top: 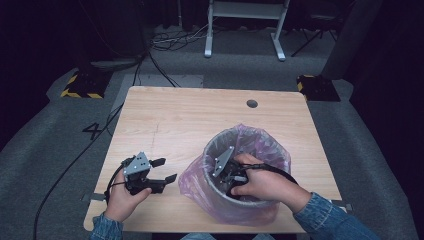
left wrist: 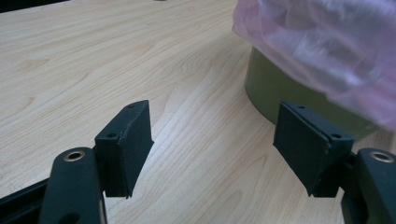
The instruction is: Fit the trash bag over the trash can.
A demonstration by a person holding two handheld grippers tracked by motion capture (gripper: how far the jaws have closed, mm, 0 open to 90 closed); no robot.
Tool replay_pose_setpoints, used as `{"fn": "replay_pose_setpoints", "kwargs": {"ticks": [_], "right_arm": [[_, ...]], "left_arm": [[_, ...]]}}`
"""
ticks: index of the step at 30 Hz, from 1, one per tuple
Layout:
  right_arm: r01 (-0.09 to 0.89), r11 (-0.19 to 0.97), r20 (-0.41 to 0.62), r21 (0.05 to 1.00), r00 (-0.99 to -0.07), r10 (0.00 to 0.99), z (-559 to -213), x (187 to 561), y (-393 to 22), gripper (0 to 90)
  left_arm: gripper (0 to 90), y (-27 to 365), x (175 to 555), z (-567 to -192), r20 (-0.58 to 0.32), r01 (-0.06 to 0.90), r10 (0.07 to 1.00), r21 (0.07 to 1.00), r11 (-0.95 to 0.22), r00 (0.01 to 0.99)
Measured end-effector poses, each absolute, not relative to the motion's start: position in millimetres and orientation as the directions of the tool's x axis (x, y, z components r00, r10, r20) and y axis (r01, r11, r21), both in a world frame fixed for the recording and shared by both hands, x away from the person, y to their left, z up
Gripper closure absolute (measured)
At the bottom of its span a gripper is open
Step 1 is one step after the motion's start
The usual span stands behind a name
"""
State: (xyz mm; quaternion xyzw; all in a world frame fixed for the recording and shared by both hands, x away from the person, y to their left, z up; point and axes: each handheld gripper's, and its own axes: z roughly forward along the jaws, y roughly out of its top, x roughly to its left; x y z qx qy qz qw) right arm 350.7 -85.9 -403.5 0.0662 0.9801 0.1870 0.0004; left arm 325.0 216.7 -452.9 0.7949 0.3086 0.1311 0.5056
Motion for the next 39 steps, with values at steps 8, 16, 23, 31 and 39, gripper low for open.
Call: {"fn": "replay_pose_setpoints", "kwargs": {"ticks": [8,16,23,31,39], "right_arm": [[0.173,0.871,0.012,0.460,-0.982,0.189,-388,354,-90,19.9],[0.206,0.750,-0.010,0.628,-0.962,0.273,-343,360,-108,25.3],[0.228,0.666,-0.011,0.711,-0.942,0.335,-317,363,-121,27.7],[0.247,0.588,-0.023,0.770,-0.910,0.413,-282,361,-151,31.3],[0.275,0.584,-0.045,0.764,-0.879,0.474,-277,361,-182,41.0]], "left_arm": [[28.0,219,324,-453,-0.110,0.363,0.630,0.887,-0.287,0.768],[28.0,218,324,-452,-0.108,0.362,0.626,0.885,-0.293,0.772],[28.0,218,324,-452,-0.108,0.361,0.627,0.885,-0.293,0.772],[28.0,217,324,-453,-0.111,0.362,0.627,0.886,-0.288,0.771],[28.0,216,325,-453,-0.111,0.362,0.625,0.886,-0.291,0.773]]}}
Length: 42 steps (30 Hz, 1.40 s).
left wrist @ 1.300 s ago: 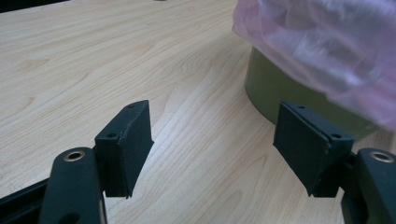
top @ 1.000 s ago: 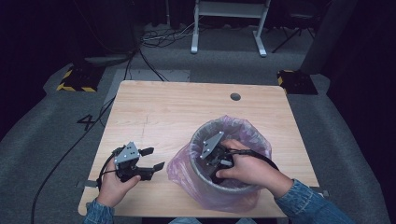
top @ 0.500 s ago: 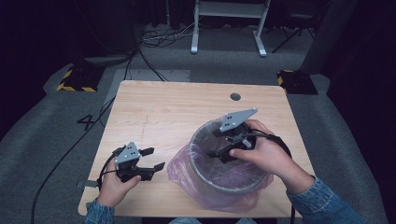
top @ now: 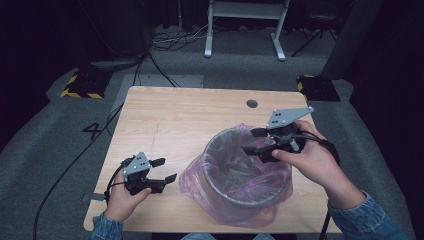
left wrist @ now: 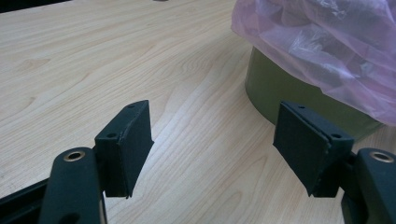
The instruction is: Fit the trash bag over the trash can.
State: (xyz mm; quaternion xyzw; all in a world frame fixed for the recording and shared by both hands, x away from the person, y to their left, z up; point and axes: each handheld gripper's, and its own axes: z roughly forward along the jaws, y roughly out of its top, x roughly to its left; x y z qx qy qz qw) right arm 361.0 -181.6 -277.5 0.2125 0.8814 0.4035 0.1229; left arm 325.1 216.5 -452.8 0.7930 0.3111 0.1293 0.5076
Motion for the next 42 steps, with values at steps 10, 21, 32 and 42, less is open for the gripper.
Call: {"fn": "replay_pose_setpoints", "kwargs": {"ticks": [10,21,32,42], "right_arm": [[0.332,0.593,-0.063,0.734,-0.836,0.546,-284,369,-214,47.4],[0.399,0.639,-0.014,0.658,-0.841,0.541,-306,376,-207,50.1],[0.430,0.753,-0.030,0.498,-0.859,0.511,-324,374,-184,48.5],[0.372,0.708,-0.024,0.600,-0.877,0.480,-308,366,-185,35.1]], "left_arm": [[28.0,213,328,-453,-0.109,0.360,0.617,0.884,-0.298,0.779],[28.0,214,328,-454,-0.116,0.364,0.619,0.885,-0.290,0.776],[28.0,215,328,-454,-0.114,0.364,0.619,0.884,-0.293,0.777],[28.0,215,328,-454,-0.111,0.361,0.620,0.886,-0.292,0.776]]}}
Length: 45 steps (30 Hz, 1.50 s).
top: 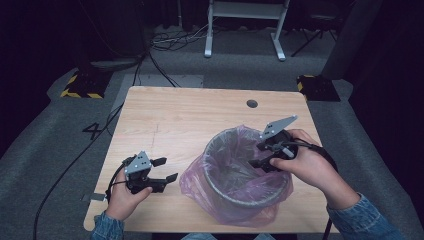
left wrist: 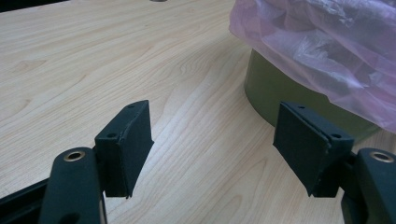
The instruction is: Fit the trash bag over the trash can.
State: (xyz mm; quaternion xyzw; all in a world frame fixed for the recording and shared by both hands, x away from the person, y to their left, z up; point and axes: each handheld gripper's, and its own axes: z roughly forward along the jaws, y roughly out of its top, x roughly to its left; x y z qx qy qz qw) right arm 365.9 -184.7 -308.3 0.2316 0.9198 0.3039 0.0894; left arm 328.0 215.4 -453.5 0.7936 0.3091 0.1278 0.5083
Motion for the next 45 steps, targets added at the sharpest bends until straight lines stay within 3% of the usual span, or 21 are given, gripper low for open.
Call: {"fn": "replay_pose_setpoints", "kwargs": {"ticks": [5,12,22,34,39,45], "right_arm": [[0.367,0.621,-0.031,0.692,-0.845,0.534,-281,365,-202,28.9],[0.415,0.584,-0.059,0.698,-0.779,0.624,-277,380,-220,25.5],[0.467,0.704,-0.141,0.535,-0.772,0.619,-312,402,-201,27.6],[0.470,0.807,-0.231,0.357,-0.793,0.564,-332,410,-170,37.1],[0.464,0.828,-0.236,0.316,-0.807,0.542,-345,412,-161,33.6],[0.434,0.869,-0.323,0.237,-0.809,0.492,-353,412,-156,32.3]], "left_arm": [[28.0,214,328,-454,-0.117,0.364,0.618,0.886,-0.289,0.777],[28.0,214,329,-454,-0.117,0.364,0.618,0.885,-0.290,0.778],[28.0,217,327,-454,-0.119,0.365,0.623,0.887,-0.283,0.773],[28.0,220,326,-455,-0.128,0.372,0.629,0.887,-0.273,0.767],[28.0,221,326,-455,-0.127,0.369,0.630,0.889,-0.270,0.766],[28.0,221,326,-456,-0.130,0.373,0.628,0.887,-0.272,0.767]]}}
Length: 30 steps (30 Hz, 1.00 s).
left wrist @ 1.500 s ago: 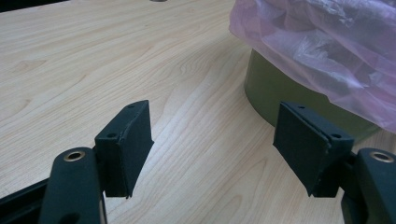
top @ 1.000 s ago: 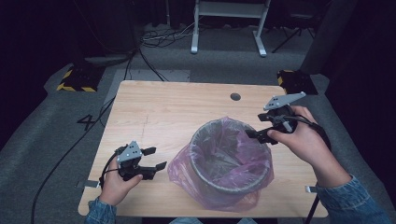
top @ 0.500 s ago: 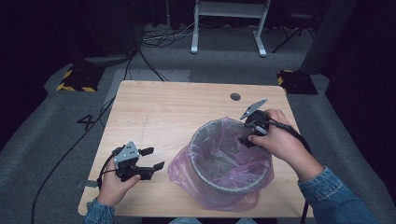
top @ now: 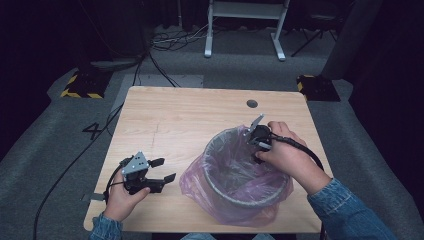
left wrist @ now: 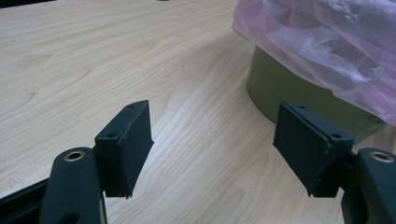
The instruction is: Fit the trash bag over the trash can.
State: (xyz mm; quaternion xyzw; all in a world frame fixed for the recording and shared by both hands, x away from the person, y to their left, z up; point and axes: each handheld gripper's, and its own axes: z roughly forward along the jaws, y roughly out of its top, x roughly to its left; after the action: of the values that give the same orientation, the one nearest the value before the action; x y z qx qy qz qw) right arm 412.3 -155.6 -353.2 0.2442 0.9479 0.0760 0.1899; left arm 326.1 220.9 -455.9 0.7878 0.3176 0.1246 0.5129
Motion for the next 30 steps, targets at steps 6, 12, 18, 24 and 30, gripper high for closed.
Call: {"fn": "replay_pose_setpoints", "kwargs": {"ticks": [6,12,18,24,30], "right_arm": [[0.425,0.864,-0.318,0.270,-0.808,0.496,-351,411,-157,29.3],[0.408,0.806,-0.245,0.429,-0.806,0.538,-326,404,-169,27.0],[0.385,0.725,-0.190,0.571,-0.797,0.573,-301,392,-188,25.1],[0.359,0.618,-0.154,0.699,-0.769,0.620,-276,380,-218,25.0],[0.367,0.554,-0.136,0.747,-0.731,0.668,-271,373,-249,24.9]], "left_arm": [[28.0,222,326,-455,-0.128,0.370,0.630,0.890,-0.268,0.766],[28.0,223,325,-455,-0.133,0.374,0.630,0.888,-0.266,0.765],[28.0,225,323,-455,-0.136,0.377,0.638,0.889,-0.259,0.758],[28.1,230,318,-456,-0.135,0.384,0.658,0.889,-0.251,0.741],[28.0,236,313,-456,-0.138,0.395,0.676,0.886,-0.242,0.724]]}}
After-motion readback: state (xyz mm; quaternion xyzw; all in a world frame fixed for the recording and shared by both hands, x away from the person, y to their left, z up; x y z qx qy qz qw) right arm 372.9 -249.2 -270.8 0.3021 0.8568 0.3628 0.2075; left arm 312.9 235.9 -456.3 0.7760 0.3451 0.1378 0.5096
